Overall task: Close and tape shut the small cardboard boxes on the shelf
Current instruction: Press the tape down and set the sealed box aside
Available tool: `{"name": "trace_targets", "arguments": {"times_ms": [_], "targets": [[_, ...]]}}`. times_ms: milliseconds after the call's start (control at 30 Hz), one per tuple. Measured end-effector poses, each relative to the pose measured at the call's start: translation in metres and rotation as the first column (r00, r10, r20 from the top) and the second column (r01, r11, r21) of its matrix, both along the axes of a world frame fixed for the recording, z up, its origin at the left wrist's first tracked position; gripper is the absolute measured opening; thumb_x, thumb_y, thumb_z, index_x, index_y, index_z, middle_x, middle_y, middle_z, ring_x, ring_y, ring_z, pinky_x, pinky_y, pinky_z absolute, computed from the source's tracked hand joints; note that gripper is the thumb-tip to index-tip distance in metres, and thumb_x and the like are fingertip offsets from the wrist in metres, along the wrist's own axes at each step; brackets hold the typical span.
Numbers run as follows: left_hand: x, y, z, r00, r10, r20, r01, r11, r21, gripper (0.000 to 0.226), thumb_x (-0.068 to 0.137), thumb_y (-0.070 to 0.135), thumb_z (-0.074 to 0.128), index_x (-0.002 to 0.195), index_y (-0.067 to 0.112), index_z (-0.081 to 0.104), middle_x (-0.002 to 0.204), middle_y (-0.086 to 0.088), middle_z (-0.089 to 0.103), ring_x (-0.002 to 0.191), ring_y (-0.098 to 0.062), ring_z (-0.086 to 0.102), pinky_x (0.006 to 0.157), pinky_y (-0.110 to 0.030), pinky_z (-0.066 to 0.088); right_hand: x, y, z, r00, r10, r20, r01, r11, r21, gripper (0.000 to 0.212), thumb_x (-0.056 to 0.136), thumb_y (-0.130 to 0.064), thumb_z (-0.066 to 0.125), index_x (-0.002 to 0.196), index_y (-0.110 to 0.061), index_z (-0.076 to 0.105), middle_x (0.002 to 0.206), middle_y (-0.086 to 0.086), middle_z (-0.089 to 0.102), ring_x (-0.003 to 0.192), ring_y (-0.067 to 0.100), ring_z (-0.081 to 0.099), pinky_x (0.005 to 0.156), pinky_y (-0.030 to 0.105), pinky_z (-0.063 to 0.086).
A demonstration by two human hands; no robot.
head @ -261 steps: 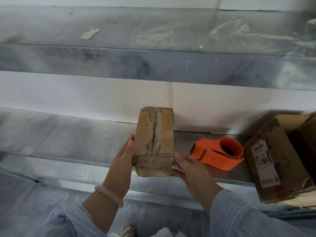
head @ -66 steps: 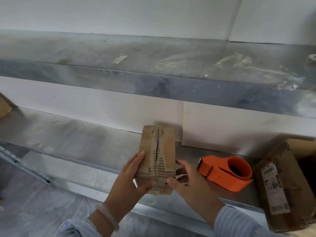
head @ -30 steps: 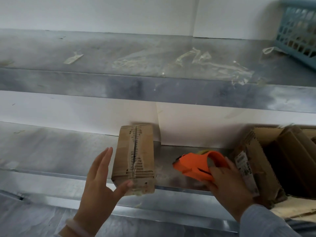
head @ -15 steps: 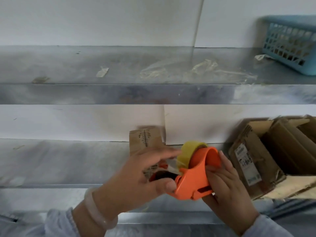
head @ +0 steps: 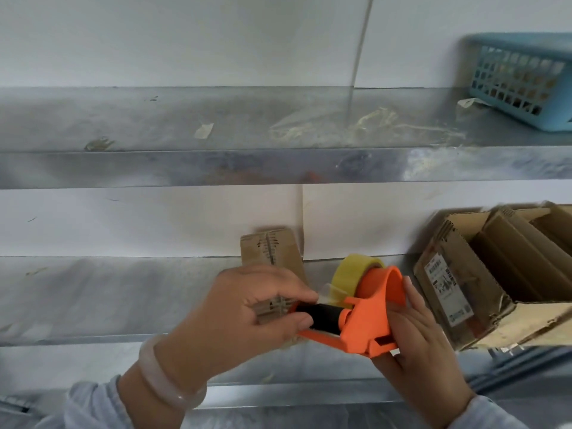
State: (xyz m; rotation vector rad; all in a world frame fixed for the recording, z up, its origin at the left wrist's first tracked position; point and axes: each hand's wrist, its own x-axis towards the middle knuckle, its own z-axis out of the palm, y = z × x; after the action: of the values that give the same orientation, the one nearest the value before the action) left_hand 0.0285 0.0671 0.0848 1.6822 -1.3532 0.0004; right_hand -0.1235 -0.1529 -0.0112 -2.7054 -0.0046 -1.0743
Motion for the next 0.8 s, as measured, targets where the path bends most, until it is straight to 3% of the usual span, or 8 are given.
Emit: {"name": "trace_targets", "arguments": {"times_ms": [200,433,533,633,700,800], "targets": [[-0.004,0.004,0.004,0.996,0.010,0.088,-0.003,0.997,-0.074,0.016,0.078,0.014,0.071,0.093,0.016,0.076,0.094,0.011,0.073,0.090,-0.001,0.069,0.080,-0.015,0.052,0.002,0.002,0.004,0.998,0.034,0.056,-0.033,0.999,-0.018,0.041,0.098,-0.041,0.049,0.093,-0.005,0.069,0.089,0.005,0.073,0.102,0.012,0.060,0.121,0.047,0.021],[-0.015,0.012,0.008,0.967,0.130,0.220,-0.101,0.985,-0.139,0.010,0.090,0.020,0.066,0.095,0.021,0.075,0.100,0.014,0.072,0.095,0.000,0.068,0.078,-0.023,0.056,0.002,-0.001,0.009,0.994,-0.016,0.110,0.024,0.997,-0.071,0.038,0.090,-0.037,0.060,0.086,-0.002,0.076,0.092,0.005,0.074,0.106,0.016,0.061,0.112,0.062,0.030],[-0.017,0.012,0.007,0.963,0.144,0.226,-0.110,0.982,-0.154,0.010,0.091,0.020,0.064,0.094,0.020,0.074,0.102,0.014,0.072,0.096,-0.001,0.068,0.078,-0.026,0.057,0.004,-0.003,0.014,0.990,0.010,0.143,0.000,0.998,-0.068,0.042,0.096,-0.039,0.055,0.083,-0.002,0.072,0.088,0.007,0.073,0.103,0.018,0.062,0.106,0.068,0.033],[-0.017,0.011,0.007,0.963,0.173,0.207,-0.145,0.979,-0.147,0.012,0.090,0.019,0.064,0.093,0.019,0.075,0.102,0.013,0.072,0.097,-0.001,0.068,0.080,-0.023,0.056,0.006,-0.005,0.014,0.991,0.017,0.132,-0.008,0.998,-0.068,0.029,0.090,-0.037,0.061,0.093,-0.010,0.069,0.093,0.007,0.073,0.106,0.018,0.061,0.109,0.064,0.031],[-0.017,0.010,0.007,0.957,0.195,0.215,-0.170,0.977,-0.131,0.013,0.089,0.020,0.064,0.094,0.019,0.075,0.102,0.015,0.072,0.097,0.001,0.067,0.082,-0.020,0.055,0.006,-0.007,0.012,0.996,0.006,0.088,-0.002,0.999,-0.051,0.033,0.087,-0.037,0.063,0.092,-0.007,0.075,0.098,0.006,0.074,0.110,0.017,0.060,0.114,0.059,0.028],[-0.018,0.007,0.008,0.950,0.237,0.202,-0.215,0.969,-0.124,0.014,0.088,0.023,0.063,0.095,0.026,0.075,0.099,0.021,0.070,0.095,0.007,0.065,0.082,-0.012,0.051,0.006,-0.006,0.012,0.998,0.011,0.056,-0.009,1.000,-0.028,0.034,0.091,-0.037,0.058,0.093,-0.005,0.070,0.094,0.008,0.073,0.107,0.017,0.059,0.120,0.048,0.023]]}}
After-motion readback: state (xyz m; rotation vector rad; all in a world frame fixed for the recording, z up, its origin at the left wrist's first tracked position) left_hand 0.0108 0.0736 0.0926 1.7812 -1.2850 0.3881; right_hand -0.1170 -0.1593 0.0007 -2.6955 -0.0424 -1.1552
